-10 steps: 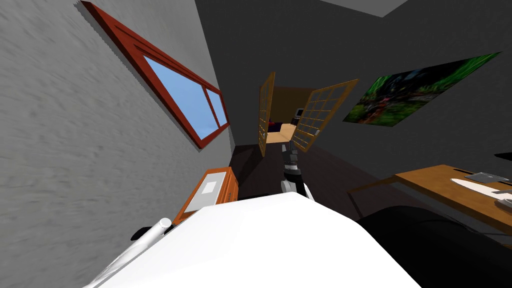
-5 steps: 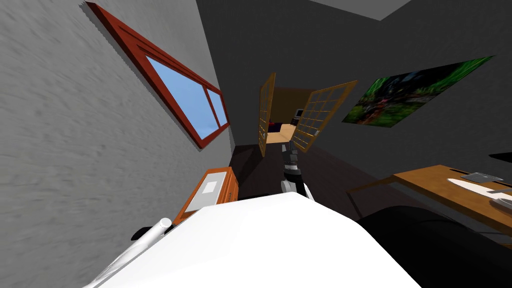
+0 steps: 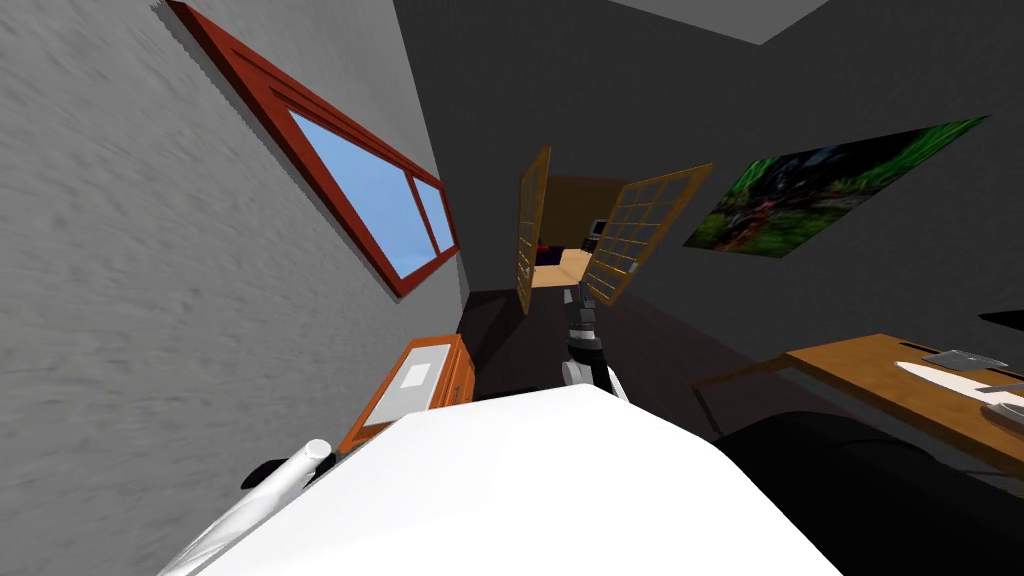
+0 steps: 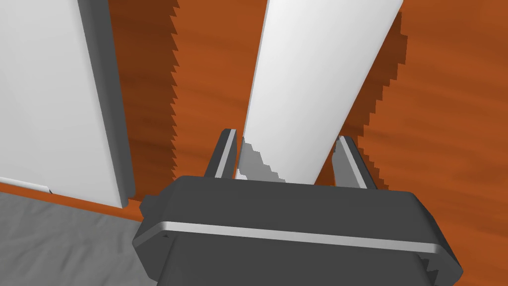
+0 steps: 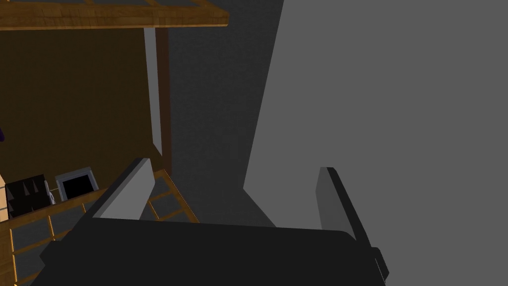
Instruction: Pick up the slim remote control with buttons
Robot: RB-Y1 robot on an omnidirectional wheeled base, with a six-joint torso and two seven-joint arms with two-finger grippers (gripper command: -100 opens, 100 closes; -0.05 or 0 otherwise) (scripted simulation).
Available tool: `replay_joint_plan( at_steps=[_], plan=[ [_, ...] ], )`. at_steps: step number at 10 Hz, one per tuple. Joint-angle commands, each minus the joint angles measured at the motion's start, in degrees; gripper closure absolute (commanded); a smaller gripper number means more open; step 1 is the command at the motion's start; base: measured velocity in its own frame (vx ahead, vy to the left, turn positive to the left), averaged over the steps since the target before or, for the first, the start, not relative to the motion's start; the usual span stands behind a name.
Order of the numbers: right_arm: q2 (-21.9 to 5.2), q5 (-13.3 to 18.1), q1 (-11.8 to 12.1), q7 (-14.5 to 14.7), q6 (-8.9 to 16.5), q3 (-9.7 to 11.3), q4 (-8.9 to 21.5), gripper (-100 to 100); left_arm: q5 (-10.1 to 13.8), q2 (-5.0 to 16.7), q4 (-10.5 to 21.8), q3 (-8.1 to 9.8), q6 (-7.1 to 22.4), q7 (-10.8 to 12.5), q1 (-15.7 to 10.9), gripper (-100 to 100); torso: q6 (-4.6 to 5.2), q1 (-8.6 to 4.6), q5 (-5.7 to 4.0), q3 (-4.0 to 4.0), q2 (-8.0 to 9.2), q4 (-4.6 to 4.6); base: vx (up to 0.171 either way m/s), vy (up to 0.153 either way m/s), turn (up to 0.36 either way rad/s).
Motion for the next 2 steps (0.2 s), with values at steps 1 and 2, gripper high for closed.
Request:
replay_joint_plan(
  at_steps=[1, 2],
  plan=[
    [0.0, 0.0, 0.0, 0.0, 0.0, 0.0, 0.0, 0, 0.0, 0.0, 0.0, 0.00, 0.0, 0.0, 0.0, 100, 0.00, 0.00, 0.00, 0.00, 0.00, 0.00, 0.011, -0.035, 0.013],
    [0.0, 0.0, 0.0, 0.0, 0.0, 0.0, 0.0, 0, 0.1, 0.1, 0.0, 0.05, 0.2, -0.2, 0.0, 0, 0.03, 0.12, 0.04, 0.01, 0.03, 0.01, 0.002, -0.007, 0.000]
  ],
)
